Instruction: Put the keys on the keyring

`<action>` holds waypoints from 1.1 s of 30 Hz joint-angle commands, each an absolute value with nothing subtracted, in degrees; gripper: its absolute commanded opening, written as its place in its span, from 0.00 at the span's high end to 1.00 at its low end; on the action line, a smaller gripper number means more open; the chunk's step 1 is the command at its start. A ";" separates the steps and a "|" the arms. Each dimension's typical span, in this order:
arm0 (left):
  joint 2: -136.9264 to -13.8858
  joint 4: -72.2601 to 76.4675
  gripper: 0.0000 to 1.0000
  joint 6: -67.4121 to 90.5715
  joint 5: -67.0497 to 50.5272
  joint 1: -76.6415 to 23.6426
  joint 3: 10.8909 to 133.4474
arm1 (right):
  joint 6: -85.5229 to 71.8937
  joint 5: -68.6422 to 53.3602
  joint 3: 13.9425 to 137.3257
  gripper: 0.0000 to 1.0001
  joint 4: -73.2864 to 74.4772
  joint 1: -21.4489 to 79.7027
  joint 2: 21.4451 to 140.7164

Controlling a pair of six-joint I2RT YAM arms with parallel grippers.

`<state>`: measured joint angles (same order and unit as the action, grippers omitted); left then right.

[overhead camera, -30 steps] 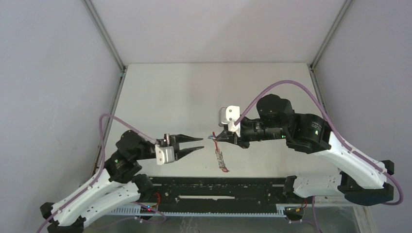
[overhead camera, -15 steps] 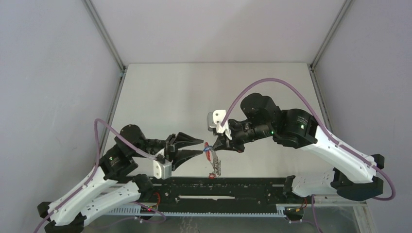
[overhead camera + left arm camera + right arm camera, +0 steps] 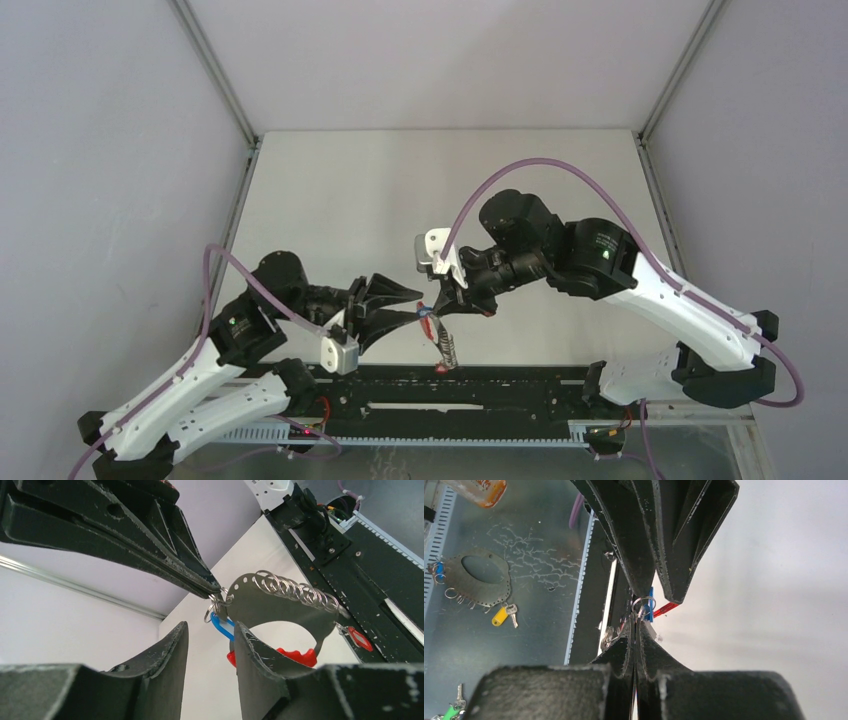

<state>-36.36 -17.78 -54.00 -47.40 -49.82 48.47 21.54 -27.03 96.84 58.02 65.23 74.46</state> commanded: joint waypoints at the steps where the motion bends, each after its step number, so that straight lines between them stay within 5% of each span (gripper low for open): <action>1: -36.81 -16.55 0.58 -53.27 -50.74 -50.47 51.02 | 21.03 -27.99 99.69 1.00 57.22 65.13 74.78; 21: -36.51 -20.37 0.99 -65.76 -47.26 -53.21 48.73 | 16.45 -24.82 94.82 1.00 49.42 62.55 72.21; 33: -36.28 -15.26 1.00 -73.34 -30.70 -58.11 44.74 | 8.82 -22.65 85.23 1.00 36.48 60.65 66.80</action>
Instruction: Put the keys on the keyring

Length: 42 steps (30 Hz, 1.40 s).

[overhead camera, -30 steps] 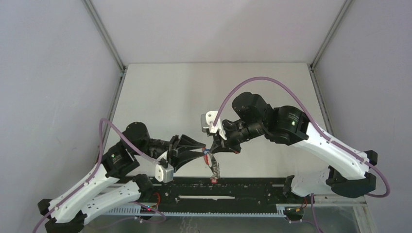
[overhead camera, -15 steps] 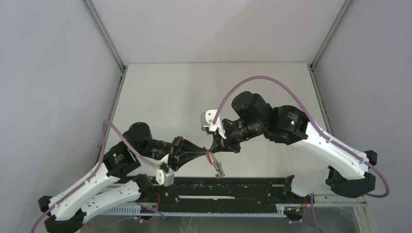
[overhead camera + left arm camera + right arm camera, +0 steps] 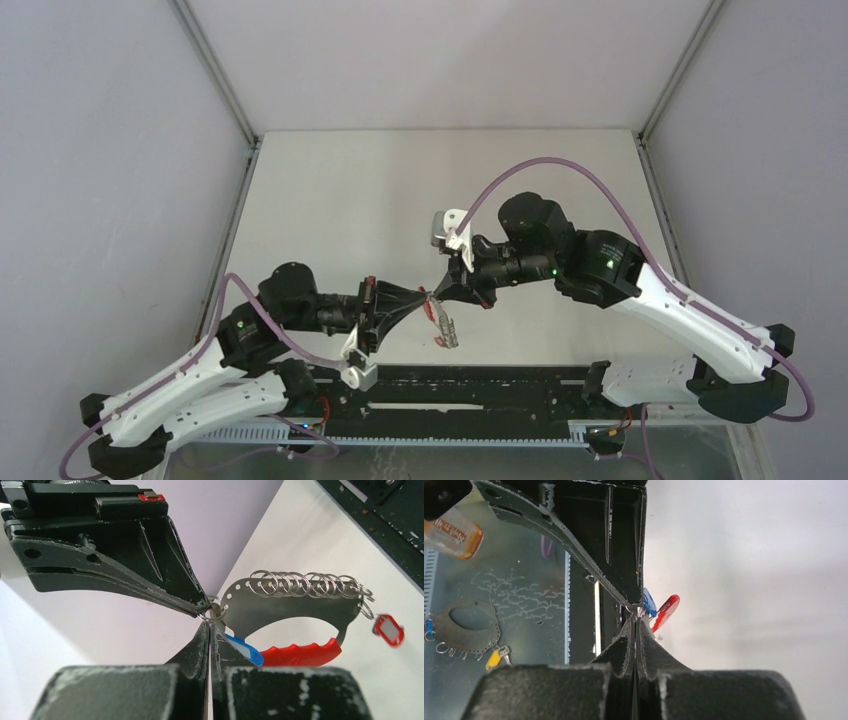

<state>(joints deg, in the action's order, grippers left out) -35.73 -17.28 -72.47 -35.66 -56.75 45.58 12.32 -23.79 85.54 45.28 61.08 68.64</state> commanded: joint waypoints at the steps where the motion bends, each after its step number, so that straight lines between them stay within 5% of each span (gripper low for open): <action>1: -36.41 -14.96 1.00 -72.36 -30.48 -58.17 45.00 | 8.52 -22.86 84.99 1.00 36.24 60.64 66.87; 24: -38.30 -14.01 0.99 -49.40 -19.90 -59.24 46.91 | 6.31 -15.91 79.12 1.00 28.25 59.53 62.65; 27: -38.28 -15.88 0.91 -47.71 -20.88 -59.24 47.61 | 6.82 -17.67 79.19 1.00 28.58 59.25 62.75; 31: -37.73 -18.90 0.46 -46.36 -25.06 -59.25 48.87 | 8.47 -23.39 79.17 1.00 29.47 59.15 62.64; 32: -37.64 -19.05 0.42 -45.49 -25.74 -59.24 49.14 | 8.78 -24.97 79.16 1.00 29.59 59.15 62.59; 42: -38.82 -12.75 0.33 -31.95 -22.00 -58.89 51.71 | 12.14 -33.58 79.49 1.00 32.56 59.15 62.77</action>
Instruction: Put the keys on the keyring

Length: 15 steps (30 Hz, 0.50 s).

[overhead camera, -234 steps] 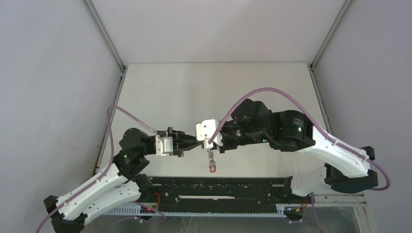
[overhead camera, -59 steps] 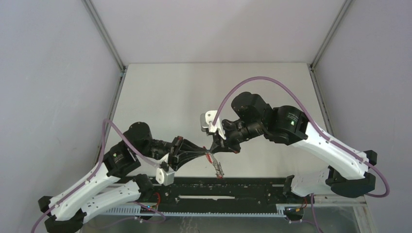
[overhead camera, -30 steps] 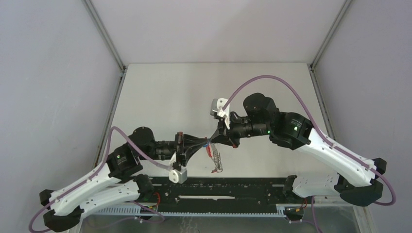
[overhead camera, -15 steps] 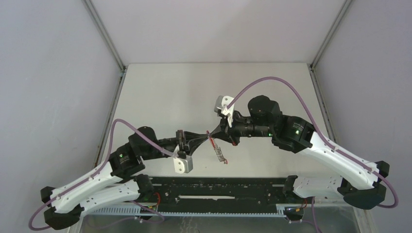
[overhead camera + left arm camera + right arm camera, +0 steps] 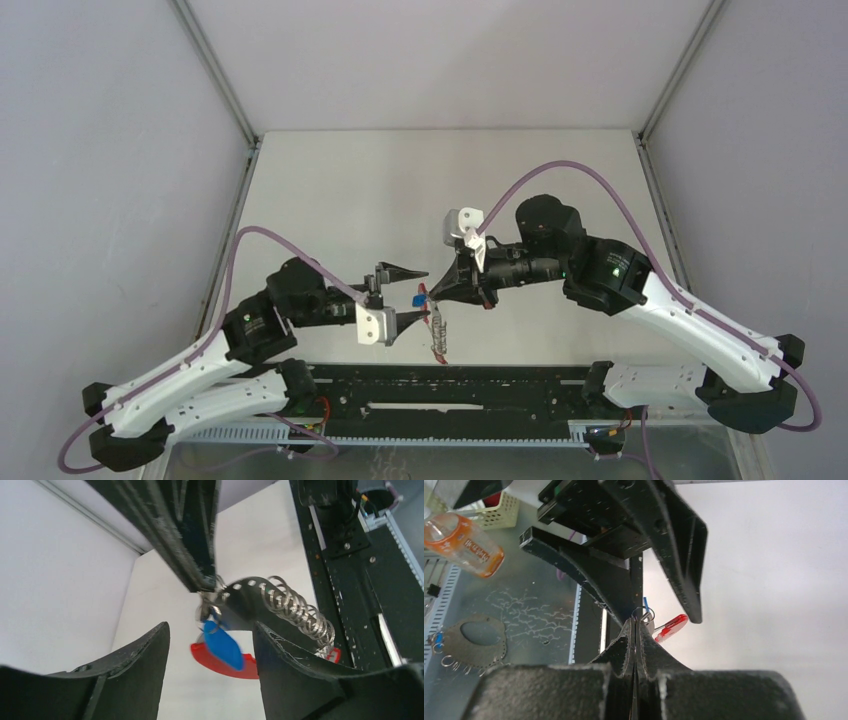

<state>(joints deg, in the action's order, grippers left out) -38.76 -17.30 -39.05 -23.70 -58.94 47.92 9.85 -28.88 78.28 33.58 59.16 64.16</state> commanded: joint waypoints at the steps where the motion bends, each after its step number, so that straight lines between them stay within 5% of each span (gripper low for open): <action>1: -38.61 -12.25 0.32 -31.42 -22.21 -58.81 51.82 | 12.39 -33.51 79.79 1.00 33.13 59.15 62.95; 15: -38.45 -15.31 0.50 -26.33 -34.80 -57.77 51.33 | 15.36 -27.81 83.19 1.00 36.77 62.86 65.39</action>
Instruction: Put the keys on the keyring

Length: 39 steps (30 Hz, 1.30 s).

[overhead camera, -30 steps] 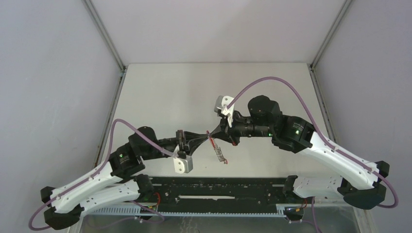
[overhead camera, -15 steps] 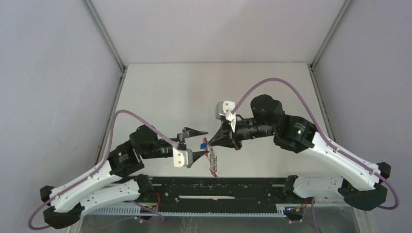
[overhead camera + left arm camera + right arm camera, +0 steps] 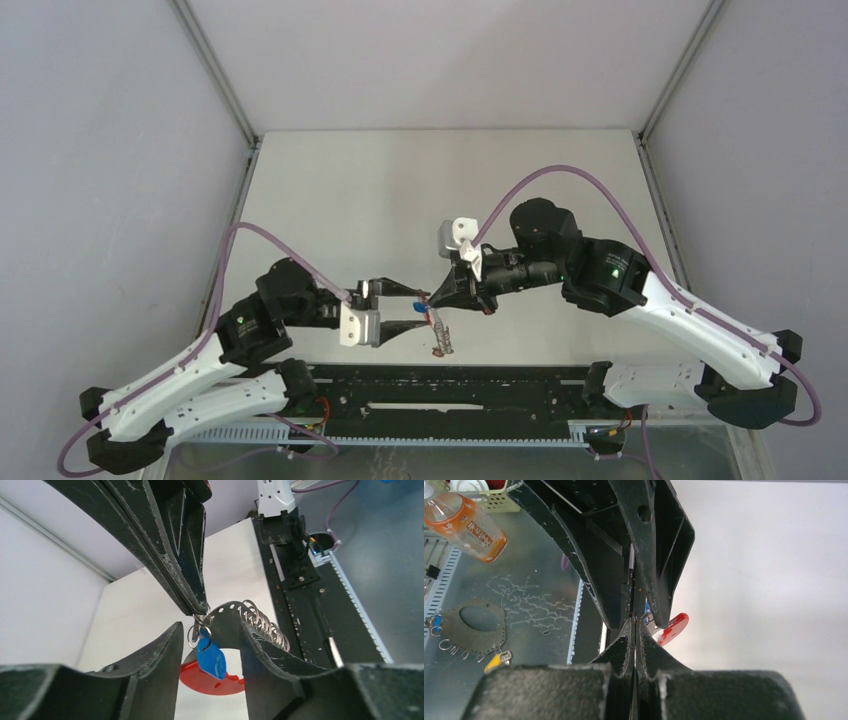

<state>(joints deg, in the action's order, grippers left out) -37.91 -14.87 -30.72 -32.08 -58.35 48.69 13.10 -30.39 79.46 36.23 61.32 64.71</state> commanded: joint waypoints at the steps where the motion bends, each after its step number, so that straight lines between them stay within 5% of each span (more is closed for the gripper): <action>1: -38.78 -15.30 0.52 -25.51 -34.92 -57.60 51.49 | 15.68 -27.17 83.57 1.00 37.14 63.18 65.65; 19: -39.21 -12.56 0.99 -19.88 -31.49 -56.54 50.04 | 17.05 -23.56 85.08 1.00 37.61 67.39 67.65; 24: -38.56 -11.50 1.00 -19.71 -31.55 -56.30 49.03 | 16.81 -23.62 85.17 1.00 37.51 67.67 67.68; 39: -35.71 -8.95 1.00 -25.77 -28.92 -56.16 45.73 | 12.40 -23.45 87.27 0.64 38.26 66.36 66.71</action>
